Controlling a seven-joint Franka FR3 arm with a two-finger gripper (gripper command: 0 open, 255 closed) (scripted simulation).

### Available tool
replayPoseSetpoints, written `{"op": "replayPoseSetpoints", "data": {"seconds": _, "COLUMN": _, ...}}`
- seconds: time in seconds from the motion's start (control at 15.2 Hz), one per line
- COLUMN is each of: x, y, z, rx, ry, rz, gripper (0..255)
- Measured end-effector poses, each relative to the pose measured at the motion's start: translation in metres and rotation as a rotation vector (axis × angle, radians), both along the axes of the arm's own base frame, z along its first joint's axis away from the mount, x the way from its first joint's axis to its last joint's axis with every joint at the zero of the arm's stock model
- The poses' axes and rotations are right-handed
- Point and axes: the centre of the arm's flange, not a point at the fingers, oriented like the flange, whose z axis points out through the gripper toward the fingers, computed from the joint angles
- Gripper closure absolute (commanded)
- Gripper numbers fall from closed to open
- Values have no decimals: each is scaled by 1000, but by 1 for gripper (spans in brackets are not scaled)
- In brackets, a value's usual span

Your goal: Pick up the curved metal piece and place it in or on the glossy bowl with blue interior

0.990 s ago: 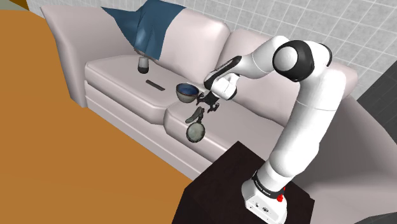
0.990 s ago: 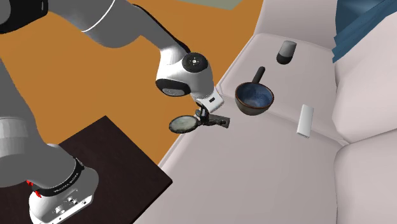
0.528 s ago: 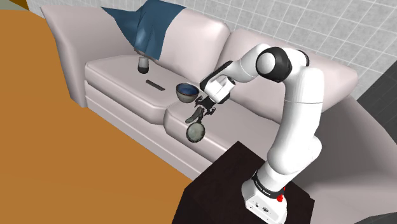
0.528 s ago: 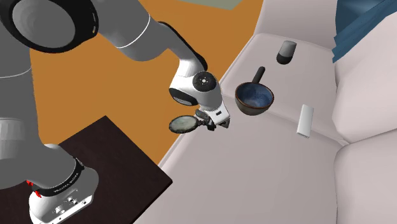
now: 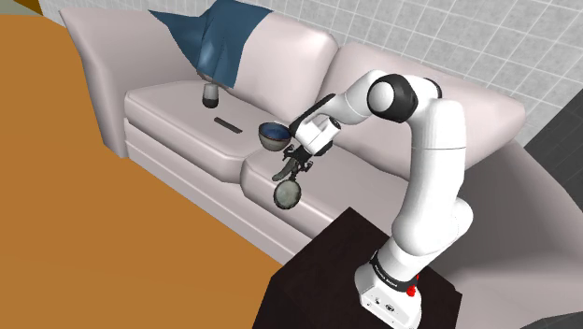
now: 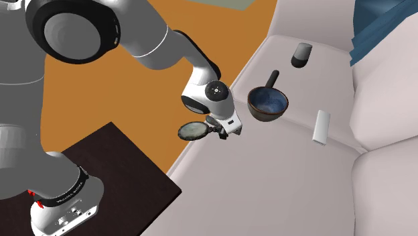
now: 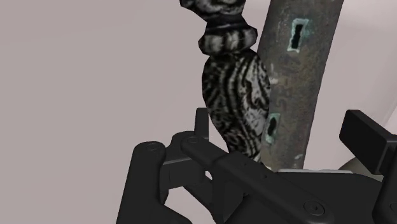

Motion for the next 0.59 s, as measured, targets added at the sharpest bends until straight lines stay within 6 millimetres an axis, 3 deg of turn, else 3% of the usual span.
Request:
{"op": "replayPoseSetpoints", "data": {"seconds": 0.2, "x": 0, "y": 0, "z": 0, "rx": 0, "ry": 0, "rz": 0, "gripper": 0}}
{"op": "replayPoseSetpoints", "data": {"seconds": 0.26, "x": 0, "y": 0, "z": -1, "rx": 0, "ry": 0, "rz": 0, "gripper": 255}}
{"op": "replayPoseSetpoints", "data": {"seconds": 0.59, "x": 1, "y": 1, "z": 0, "rx": 0, "ry": -2, "rz": 1, "gripper": 255}}
